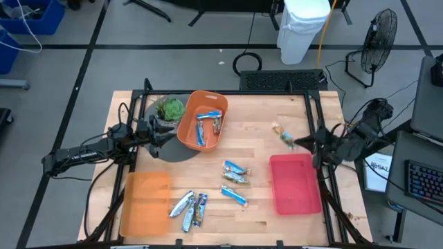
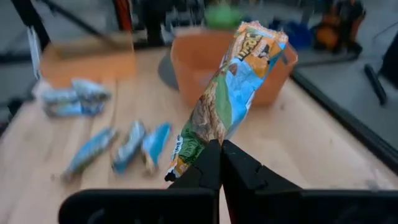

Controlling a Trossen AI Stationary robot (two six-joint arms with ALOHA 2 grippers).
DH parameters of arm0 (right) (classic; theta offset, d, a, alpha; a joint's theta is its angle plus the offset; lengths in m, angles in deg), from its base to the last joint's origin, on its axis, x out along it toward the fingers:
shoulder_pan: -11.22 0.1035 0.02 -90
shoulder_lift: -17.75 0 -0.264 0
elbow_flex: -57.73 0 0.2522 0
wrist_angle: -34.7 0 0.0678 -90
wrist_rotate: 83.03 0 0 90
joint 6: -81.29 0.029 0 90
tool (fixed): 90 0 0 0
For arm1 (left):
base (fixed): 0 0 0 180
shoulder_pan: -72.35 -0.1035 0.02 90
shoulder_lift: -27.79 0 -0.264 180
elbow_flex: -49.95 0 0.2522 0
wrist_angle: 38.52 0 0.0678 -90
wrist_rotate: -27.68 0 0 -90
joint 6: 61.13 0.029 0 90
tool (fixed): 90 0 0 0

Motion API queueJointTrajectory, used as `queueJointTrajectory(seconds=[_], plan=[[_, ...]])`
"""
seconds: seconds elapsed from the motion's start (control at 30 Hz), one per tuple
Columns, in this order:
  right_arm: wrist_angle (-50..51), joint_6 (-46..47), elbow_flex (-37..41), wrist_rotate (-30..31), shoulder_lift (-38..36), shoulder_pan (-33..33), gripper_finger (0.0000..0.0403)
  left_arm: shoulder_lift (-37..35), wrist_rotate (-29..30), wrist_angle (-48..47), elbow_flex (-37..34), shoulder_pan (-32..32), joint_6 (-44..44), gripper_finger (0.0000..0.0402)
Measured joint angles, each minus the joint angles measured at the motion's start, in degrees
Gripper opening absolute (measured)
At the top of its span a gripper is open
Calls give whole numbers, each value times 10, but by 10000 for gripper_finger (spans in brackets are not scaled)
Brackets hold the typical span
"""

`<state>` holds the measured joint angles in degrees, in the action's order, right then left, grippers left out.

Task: Pick and place Granola Bars by type
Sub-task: Put the yellow granola bar into the red bin

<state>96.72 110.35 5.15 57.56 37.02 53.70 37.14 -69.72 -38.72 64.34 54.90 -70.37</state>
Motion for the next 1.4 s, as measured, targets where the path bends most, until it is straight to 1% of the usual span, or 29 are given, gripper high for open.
queueJointTrajectory(seconds=[0.2,0.27,0.4,0.53,0.63,0.73,0.87,0.97,1.07,1.13,1.2,1.27,1.4], plan=[[-219,-199,79,2,-91,-1,0,0,0,0,0,0,0,154],[-262,-248,91,2,-111,-1,0,0,0,0,0,0,0,154],[-273,-294,93,3,-150,-1,0,0,0,0,0,0,0,154],[-272,-316,93,5,-192,-2,0,0,0,0,0,0,0,154],[-269,-324,91,12,-190,-4,0,0,0,-1,0,0,0,154],[-277,-322,94,-11,-189,-5,0,0,0,0,0,0,0,154],[-275,-291,120,-15,-189,-5,0,0,0,0,0,0,0,154],[-309,-280,166,-47,-189,-6,0,0,0,0,0,0,0,154],[-379,-287,220,-105,-188,-15,0,0,0,0,0,0,0,154],[-424,-291,249,-121,-189,-31,0,0,0,0,0,0,0,154],[-445,-294,269,-143,-189,-54,0,0,0,0,0,0,0,154],[-460,-292,275,-178,-187,-84,0,0,0,0,0,0,0,154],[-469,-279,278,-258,-171,-162,0,0,0,0,0,0,0,154]])
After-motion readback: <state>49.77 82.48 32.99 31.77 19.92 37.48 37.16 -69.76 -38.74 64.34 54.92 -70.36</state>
